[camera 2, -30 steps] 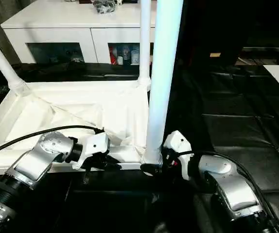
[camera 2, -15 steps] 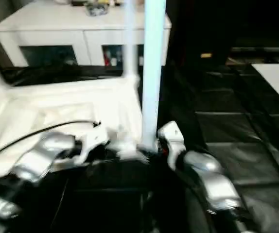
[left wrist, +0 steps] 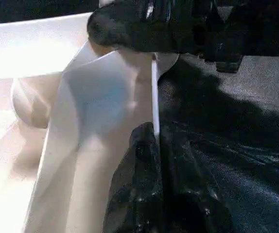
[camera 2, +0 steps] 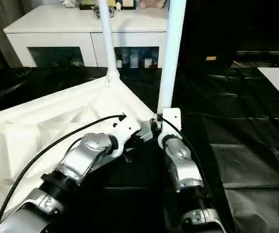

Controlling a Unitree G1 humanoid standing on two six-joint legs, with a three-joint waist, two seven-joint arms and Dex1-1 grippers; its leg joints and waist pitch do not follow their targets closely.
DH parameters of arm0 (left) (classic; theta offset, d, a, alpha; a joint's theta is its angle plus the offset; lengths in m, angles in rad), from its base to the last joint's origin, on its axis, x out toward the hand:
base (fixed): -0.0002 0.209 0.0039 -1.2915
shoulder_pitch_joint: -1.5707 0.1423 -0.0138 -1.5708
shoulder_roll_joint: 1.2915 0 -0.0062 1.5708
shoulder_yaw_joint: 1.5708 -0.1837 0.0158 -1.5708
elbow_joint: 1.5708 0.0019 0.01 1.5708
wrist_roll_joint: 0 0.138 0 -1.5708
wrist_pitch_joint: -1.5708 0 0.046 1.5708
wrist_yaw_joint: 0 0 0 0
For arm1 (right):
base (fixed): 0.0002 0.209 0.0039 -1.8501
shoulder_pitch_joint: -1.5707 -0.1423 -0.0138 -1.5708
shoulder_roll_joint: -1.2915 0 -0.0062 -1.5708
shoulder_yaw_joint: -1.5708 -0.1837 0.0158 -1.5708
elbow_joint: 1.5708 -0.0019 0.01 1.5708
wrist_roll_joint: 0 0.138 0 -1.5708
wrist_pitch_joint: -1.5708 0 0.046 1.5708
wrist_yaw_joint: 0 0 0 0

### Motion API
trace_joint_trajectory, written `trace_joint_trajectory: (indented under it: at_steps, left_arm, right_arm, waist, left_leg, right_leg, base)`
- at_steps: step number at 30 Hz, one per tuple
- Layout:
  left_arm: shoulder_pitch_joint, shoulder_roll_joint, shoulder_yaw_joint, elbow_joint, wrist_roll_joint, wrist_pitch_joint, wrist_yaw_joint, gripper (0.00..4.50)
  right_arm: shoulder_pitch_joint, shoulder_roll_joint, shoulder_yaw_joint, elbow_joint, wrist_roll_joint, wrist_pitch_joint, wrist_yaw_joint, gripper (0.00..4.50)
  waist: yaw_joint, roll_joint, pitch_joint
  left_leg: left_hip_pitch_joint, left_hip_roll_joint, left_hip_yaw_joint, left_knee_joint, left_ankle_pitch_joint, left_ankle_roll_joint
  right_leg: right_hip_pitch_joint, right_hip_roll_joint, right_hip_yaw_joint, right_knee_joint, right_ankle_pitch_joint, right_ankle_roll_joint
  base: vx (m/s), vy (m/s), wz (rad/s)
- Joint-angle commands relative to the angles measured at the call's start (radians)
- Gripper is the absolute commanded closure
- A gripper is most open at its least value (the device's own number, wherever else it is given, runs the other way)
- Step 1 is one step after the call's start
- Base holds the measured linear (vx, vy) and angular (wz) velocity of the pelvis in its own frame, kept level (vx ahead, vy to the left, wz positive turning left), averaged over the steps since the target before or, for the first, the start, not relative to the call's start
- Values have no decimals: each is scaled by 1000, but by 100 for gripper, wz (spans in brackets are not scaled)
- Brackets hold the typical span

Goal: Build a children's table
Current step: Rotate leg to tighten

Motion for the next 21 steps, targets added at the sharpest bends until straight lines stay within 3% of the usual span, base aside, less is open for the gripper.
trace_joint_trajectory:
  at_steps: [1,7,10,11,14,17,21]
  left_arm:
    - [23,15,-52,68,43,16,3,450]
    - [42,82,-43,29,32,1,-83,450]
    - [69,160,-57,-34,-1,-20,-219,450]
    - [84,206,-61,-62,-28,-35,-294,450]
    - [113,318,-103,-124,-86,-94,-513,450]
    - [132,371,-107,-177,-132,-109,-621,450]
    - [125,397,-99,-185,-125,-106,-633,450]
  right_arm:
    - [3,9,62,-46,1,-27,65,89]
    - [30,-101,77,-175,38,32,222,38]
    - [87,-255,131,-301,88,88,466,38]
    - [141,-359,168,-377,115,64,634,38]
    - [211,-480,171,-438,156,45,799,38]
    - [226,-511,164,-450,175,58,842,38]
    - [217,-516,166,-445,188,70,858,38]
  waist:
    - [2,-11,-34]
    - [0,-13,-33]
    - [1,-11,-35]
    - [6,-10,-37]
    - [11,-11,-35]
    - [7,-10,-36]
    - [14,-6,-35]
  left_leg:
    - [-5,43,-22,-86,-225,19]
    - [-11,44,-22,-86,-206,46]
    - [-13,47,-24,-83,-182,61]
    - [-10,50,-22,-78,-161,82]
    - [-11,53,-20,-77,-148,116]
    - [-8,54,-19,-78,-139,116]
    - [-1,56,-16,-77,-119,118]
  right_leg:
    - [28,-52,28,-85,-184,-185]
    - [34,-51,26,-82,-144,-206]
    - [39,-52,26,-80,-110,-208]
    - [40,-54,28,-74,-45,-228]
    - [40,-57,29,-69,6,-259]
    - [38,-56,26,-66,-2,-289]
    - [36,-55,26,-62,26,-307]
  base:
    - [0,0,0]
    - [0,0,0]
    - [0,0,0]
    - [0,0,0]
    - [0,0,0]
    - [0,0,0]
    - [0,0,0]
